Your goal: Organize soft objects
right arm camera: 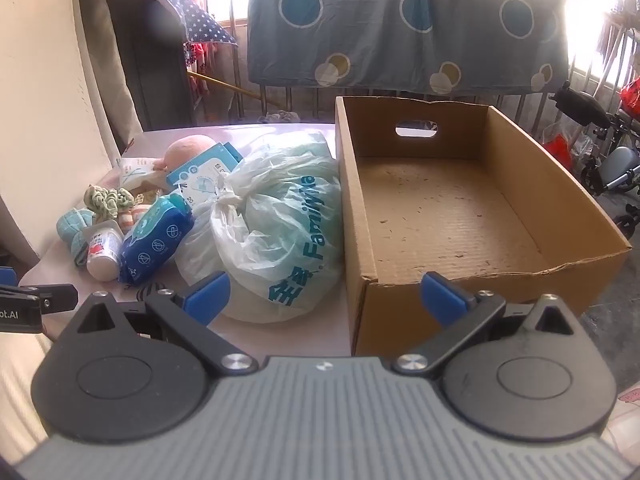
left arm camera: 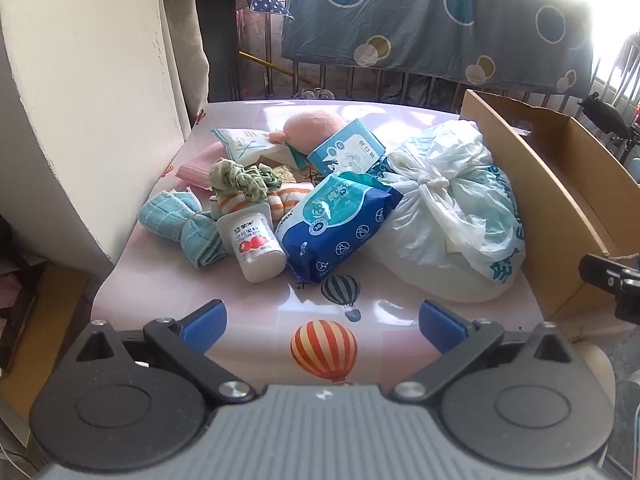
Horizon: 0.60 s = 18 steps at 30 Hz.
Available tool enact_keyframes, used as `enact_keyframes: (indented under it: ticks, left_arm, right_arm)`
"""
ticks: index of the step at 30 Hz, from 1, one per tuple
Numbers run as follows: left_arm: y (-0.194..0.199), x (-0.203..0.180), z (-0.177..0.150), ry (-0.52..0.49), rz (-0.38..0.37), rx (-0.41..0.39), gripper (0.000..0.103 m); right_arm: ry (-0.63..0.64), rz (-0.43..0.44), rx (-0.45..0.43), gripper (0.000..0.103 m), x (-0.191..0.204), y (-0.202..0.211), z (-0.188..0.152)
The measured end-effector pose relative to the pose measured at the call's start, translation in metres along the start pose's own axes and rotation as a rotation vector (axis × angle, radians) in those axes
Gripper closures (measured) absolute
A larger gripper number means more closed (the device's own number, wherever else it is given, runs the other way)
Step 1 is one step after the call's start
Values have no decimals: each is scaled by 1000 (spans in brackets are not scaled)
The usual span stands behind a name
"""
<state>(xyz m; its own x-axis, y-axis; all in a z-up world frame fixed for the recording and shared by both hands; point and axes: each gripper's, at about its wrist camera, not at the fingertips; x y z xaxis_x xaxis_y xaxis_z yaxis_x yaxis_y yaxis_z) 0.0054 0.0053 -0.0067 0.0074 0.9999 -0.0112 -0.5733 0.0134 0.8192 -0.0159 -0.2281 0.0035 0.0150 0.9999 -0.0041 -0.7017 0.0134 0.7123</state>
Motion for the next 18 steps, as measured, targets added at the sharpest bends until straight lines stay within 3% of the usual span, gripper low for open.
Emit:
enact_keyframes:
  ticks: [18]
  left_arm:
    - [0,2,0,0,-4,1,0]
  right_arm:
    - [3,-12,0,1,-2,0,-5]
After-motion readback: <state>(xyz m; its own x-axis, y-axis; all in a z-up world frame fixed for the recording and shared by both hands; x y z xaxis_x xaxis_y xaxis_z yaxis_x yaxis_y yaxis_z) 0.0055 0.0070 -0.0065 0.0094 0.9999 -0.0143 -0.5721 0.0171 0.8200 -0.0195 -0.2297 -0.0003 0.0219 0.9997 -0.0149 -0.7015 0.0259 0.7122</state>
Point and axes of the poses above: each gripper's, at about its wrist camera, not at the fingertips, and y roughly against the way its jaws point, x to its left, z to its top, and after that the axes turned 4 degrees about x, right-handed
